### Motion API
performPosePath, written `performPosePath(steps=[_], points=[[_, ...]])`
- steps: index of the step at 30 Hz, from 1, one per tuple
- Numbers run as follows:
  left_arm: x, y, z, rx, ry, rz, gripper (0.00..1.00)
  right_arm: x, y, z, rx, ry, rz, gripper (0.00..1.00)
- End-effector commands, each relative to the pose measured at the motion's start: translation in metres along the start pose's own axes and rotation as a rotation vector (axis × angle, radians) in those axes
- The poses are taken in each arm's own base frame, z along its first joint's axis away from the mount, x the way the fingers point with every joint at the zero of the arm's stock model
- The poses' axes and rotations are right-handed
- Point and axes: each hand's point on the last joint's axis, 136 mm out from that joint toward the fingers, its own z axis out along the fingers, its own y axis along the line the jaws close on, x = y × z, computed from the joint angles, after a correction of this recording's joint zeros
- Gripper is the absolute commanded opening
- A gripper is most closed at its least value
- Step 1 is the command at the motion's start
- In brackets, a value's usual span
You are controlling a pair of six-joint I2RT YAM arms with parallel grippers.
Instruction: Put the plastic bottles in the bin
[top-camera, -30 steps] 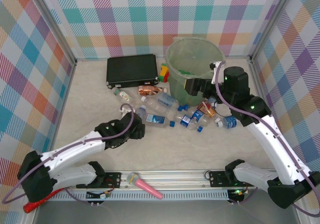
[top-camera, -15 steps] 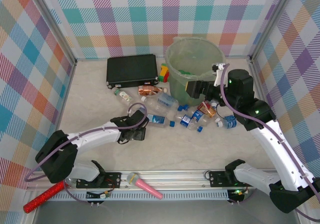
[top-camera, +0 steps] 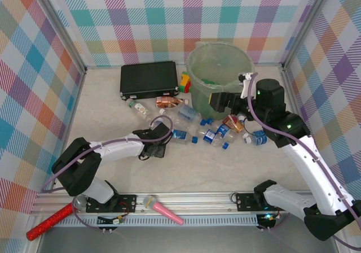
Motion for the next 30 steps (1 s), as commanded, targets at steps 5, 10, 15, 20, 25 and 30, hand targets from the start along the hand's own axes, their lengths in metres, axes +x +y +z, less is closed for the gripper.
performPosePath(steps=[5, 10, 15, 20, 25, 30], points=[[-0.018, -0.002, -0.018, 0.037, -0.062, -0.018, 0.46, 0.003, 0.006, -0.005, -0.028, -0.003, 0.008, 0.99], [-0.021, 0.0, -0.038, 0.071, -0.091, -0.037, 0.44, 0.002, 0.008, -0.006, -0.04, -0.005, 0.012, 0.99], [-0.032, 0.0, -0.077, 0.167, -0.196, -0.065, 0.44, 0.0, 0.019, -0.004, -0.101, 0.004, 0.021, 0.99], [-0.043, -0.011, -0.124, 0.347, -0.344, -0.058, 0.45, -0.009, 0.037, -0.002, -0.196, -0.018, 0.032, 0.99], [-0.048, -0.023, -0.166, 0.512, -0.472, -0.034, 0.46, -0.011, 0.06, 0.004, -0.327, 0.029, 0.066, 0.96], [-0.051, -0.042, -0.195, 0.616, -0.521, 0.019, 0.46, -0.004, 0.078, 0.022, -0.431, 0.134, 0.128, 0.77]])
